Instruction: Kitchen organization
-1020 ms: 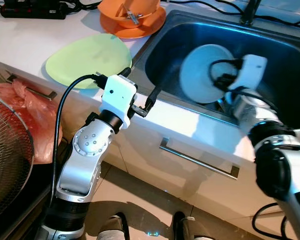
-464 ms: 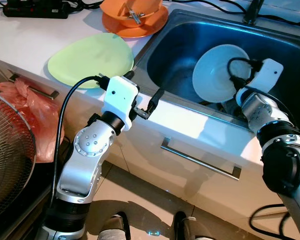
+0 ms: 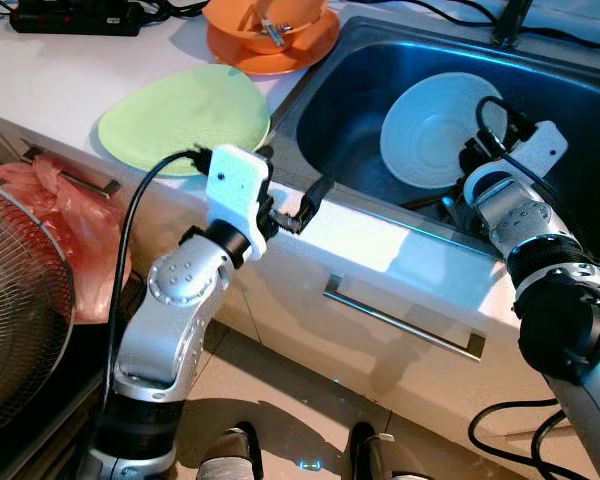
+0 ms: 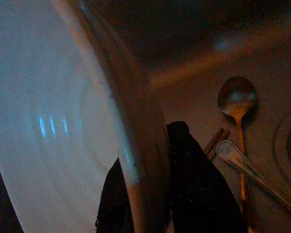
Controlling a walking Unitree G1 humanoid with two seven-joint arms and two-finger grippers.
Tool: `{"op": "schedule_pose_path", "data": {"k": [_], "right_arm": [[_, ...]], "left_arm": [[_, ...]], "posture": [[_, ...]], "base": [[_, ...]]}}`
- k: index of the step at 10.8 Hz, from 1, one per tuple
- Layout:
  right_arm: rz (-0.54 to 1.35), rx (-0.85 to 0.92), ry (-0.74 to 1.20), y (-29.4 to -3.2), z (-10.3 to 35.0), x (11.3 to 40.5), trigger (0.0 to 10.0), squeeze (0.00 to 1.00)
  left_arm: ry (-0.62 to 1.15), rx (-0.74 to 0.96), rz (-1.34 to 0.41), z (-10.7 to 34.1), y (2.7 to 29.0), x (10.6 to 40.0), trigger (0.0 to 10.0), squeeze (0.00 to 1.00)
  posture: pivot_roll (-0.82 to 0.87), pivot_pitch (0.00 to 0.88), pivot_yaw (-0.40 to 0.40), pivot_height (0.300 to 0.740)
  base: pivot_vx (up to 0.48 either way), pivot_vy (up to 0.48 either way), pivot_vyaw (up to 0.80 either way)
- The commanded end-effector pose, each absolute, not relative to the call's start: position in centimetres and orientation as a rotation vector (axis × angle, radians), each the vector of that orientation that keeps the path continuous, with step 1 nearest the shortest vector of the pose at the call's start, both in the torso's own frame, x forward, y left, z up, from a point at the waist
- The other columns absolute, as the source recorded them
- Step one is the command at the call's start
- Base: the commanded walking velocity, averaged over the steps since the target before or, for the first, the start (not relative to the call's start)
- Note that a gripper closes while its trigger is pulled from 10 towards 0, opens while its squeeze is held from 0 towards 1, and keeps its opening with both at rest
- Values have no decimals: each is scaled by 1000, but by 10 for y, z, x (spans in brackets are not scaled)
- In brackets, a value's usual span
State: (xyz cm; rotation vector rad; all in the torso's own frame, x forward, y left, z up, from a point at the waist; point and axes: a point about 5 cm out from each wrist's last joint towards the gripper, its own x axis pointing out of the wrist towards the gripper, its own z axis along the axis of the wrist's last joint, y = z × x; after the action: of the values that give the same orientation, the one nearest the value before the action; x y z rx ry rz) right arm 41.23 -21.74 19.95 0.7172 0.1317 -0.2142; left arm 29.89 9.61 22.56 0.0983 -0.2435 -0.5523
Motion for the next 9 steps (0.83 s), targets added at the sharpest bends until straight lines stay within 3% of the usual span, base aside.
{"op": "schedule_pose_path", "data": {"k": [1,3,4,5,9], "right_arm": [[-218,764,167,-209,189,411,10000,0],[-215,754,172,-204,189,412,10000,0],[-203,739,182,-199,188,413,10000,725],[-202,733,188,-198,186,412,10000,988],[-211,723,205,-197,180,411,10000,976]], "left_arm": [[-261,105,-567,231,97,296,10000,859],[-251,111,-573,231,98,295,10000,843],[-247,118,-581,231,98,293,10000,831],[-244,122,-583,231,99,293,10000,827],[-235,132,-594,230,99,292,10000,824]], "posture": [[124,227,68,740],[137,228,68,740],[145,228,68,740],[146,227,69,740],[149,229,74,740]], "base": [[0,0,0],[0,0,0],[0,0,0],[0,0,0],[0,0,0]]}}
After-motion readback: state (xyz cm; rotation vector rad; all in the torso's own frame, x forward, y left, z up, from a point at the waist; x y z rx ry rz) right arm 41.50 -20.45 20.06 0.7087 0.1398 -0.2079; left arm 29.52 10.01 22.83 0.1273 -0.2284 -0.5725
